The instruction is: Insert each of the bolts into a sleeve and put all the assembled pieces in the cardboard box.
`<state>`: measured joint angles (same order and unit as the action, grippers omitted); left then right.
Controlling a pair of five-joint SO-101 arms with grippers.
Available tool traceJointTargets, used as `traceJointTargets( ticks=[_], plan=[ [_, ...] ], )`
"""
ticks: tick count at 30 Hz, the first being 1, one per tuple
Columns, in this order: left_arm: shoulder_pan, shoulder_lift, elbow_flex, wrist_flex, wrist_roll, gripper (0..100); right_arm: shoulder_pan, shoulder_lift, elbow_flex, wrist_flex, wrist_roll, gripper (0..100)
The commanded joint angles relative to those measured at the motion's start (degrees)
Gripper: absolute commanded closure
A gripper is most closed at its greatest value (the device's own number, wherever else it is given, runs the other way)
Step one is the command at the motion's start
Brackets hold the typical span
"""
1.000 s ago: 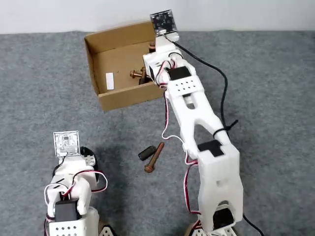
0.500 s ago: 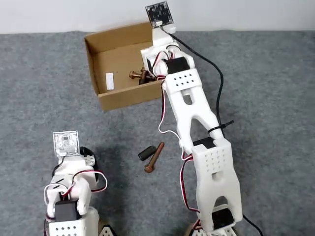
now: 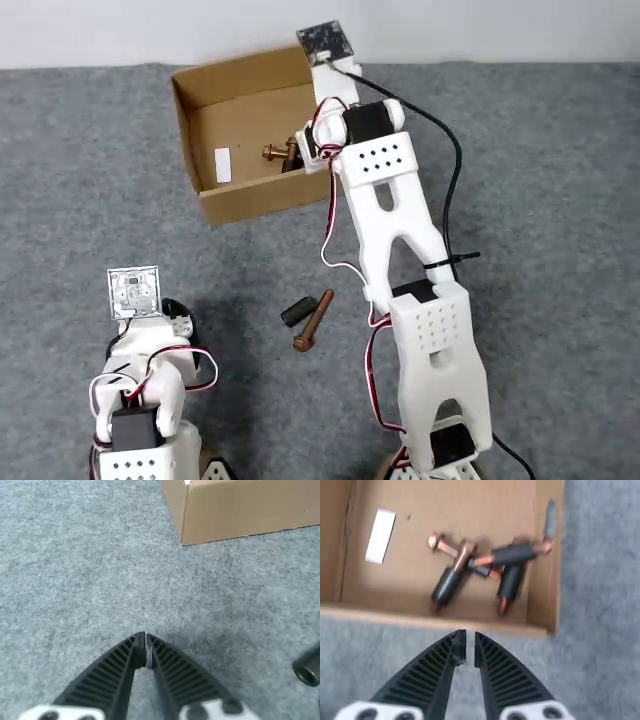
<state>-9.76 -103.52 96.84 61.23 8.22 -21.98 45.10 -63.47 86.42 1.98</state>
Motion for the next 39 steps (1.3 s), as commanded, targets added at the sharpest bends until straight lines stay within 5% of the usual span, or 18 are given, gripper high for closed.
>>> traceJointTargets(
  ticks=[1,5,12,23,30,36,39],
  plan=[
    [-0.26,-0.18,-0.40,-1.85,-0.26,99,-1.10,-3.38,-3.16,6.81,5.45,99.1],
    [-0.26,-0.18,-0.40,-1.85,-0.26,99,-2.59,-3.91,-5.80,16.22,10.29,99.1],
    [-0.35,-0.18,-0.40,-1.85,-0.26,99,-6.73,-8.04,-3.52,16.57,11.25,99.1],
    [-0.35,-0.18,-0.40,-1.76,-0.35,99,-12.97,-28.26,37.54,16.40,11.96,99.1],
    [-0.35,-0.18,-0.40,-1.76,-0.35,99,-16.75,-29.58,42.55,16.48,34.90,98.8],
    [-0.35,-0.18,-0.40,-1.76,-0.35,99,-20.44,-25.80,42.55,16.48,35.78,82.7],
    [-0.35,-0.18,-0.40,-1.76,-0.35,99,-20.53,-22.46,42.55,16.48,36.92,82.4]
  ],
)
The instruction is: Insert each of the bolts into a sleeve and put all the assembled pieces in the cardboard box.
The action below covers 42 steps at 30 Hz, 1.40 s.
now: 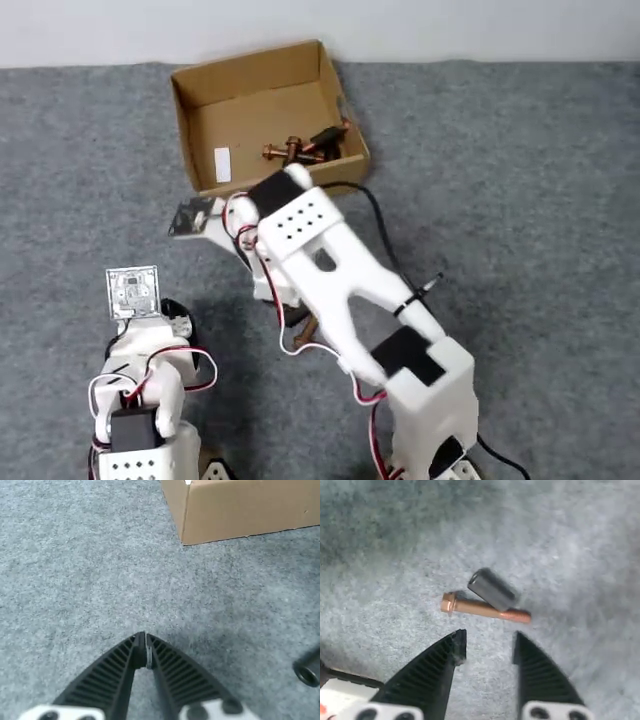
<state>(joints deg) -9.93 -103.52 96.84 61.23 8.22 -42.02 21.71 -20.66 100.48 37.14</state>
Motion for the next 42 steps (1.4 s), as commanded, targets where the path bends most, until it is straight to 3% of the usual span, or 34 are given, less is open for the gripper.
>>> traceJointTargets(
  ticks=[1,8,26,37,42],
  plan=[
    [-0.18,-0.18,-0.40,-1.76,-0.35,99,-0.48,2.07,-0.26,2.42,2.99,82.8],
    [-0.18,-0.18,-0.40,-1.85,-0.35,99,-0.13,7.34,-0.44,1.45,4.66,83.1],
    [-0.18,-0.18,-0.40,-2.20,-0.35,99,1.45,19.30,-0.62,-12.44,4.40,83.5],
    [-0.18,-0.18,-0.40,-2.20,-0.35,99,1.36,19.56,-7.03,-13.23,4.31,98.8],
    [-0.18,-0.18,-0.40,-2.20,-0.35,99,1.54,19.03,-11.43,-8.48,3.16,98.9]
  ],
)
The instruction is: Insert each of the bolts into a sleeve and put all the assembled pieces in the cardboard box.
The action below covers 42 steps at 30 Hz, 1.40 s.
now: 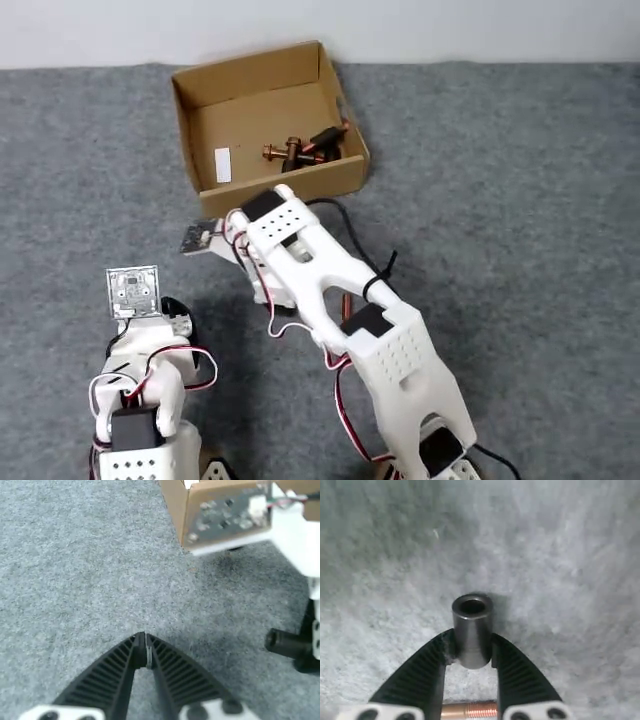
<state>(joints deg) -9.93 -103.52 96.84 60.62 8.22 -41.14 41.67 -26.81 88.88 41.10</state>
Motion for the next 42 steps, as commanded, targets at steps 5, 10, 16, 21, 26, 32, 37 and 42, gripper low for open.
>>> traceJointTargets(
  ticks=[5,10,16,21,26,32,37,42],
  plan=[
    [-0.18,-0.18,-0.40,-1.58,-0.35,99,2.24,-0.92,-15.03,13.93,-6.86,99.0],
    [-0.18,-0.18,-0.40,-1.58,-0.35,99,8.22,-7.08,-15.21,14.11,-14.24,99.0],
    [-0.09,-0.18,-0.40,-1.58,-0.35,99,14.64,-24.66,-1.93,14.11,-17.85,99.0],
    [0.18,-0.18,-0.40,-1.41,-0.18,99,20.44,-45.05,14.77,13.93,-24.44,99.0],
    [0.62,-0.18,-0.40,-0.26,-0.18,99,27.65,-62.46,33.05,13.76,-34.64,99.0],
    [4.40,-0.18,-0.40,0.00,-0.53,99,41.89,-76.88,47.82,13.58,-36.04,99.0],
    [5.63,-0.44,-0.48,-1.93,-1.67,99,53.85,-85.76,53.89,12.35,-36.22,99.0],
    [8.88,-0.18,-2.33,-1.76,-8.09,99,63.34,-97.45,60.48,6.11,-36.31,99.1]
  ],
)
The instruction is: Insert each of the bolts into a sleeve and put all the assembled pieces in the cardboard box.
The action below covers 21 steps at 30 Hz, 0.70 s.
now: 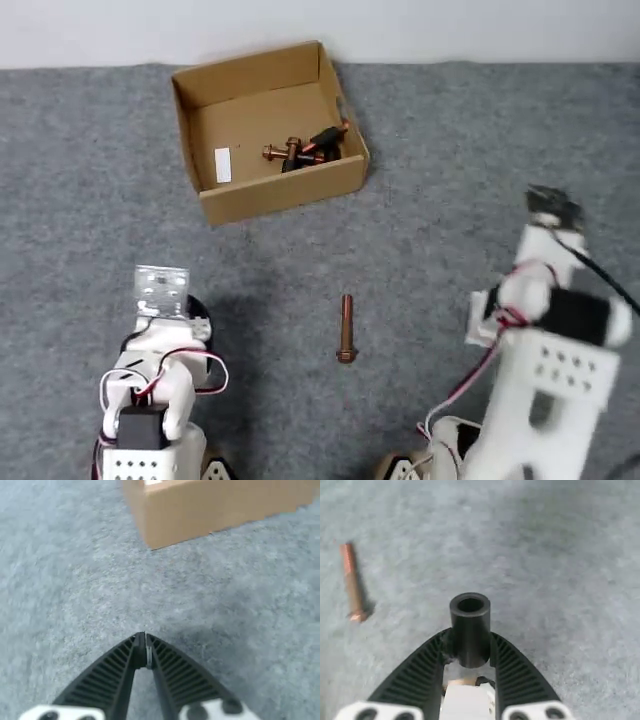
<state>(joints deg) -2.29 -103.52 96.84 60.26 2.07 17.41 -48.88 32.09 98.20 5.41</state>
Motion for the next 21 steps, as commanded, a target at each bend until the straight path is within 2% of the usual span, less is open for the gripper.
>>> traceJointTargets(
  ticks=[1,7,12,16,21],
  plan=[
    [1.49,-0.18,-4.18,-0.53,-1.93,99,5.85,-9.54,2.90,-4.26,-0.62,99.1],
    [2.02,5.71,-17.80,9.76,-2.11,99,6.64,-22.81,13.27,-7.34,-2.99,99.1],
    [2.55,23.56,-31.87,12.84,-2.29,99,6.90,-29.41,20.22,-7.60,-5.45,99.1],
    [6.15,37.89,-41.63,14.24,-2.02,99,6.73,-31.69,20.22,-7.08,-5.71,99.1],
    [12.75,53.80,-52.00,17.49,7.12,99,6.90,-33.71,20.31,-6.64,-5.89,99.1]
  ],
)
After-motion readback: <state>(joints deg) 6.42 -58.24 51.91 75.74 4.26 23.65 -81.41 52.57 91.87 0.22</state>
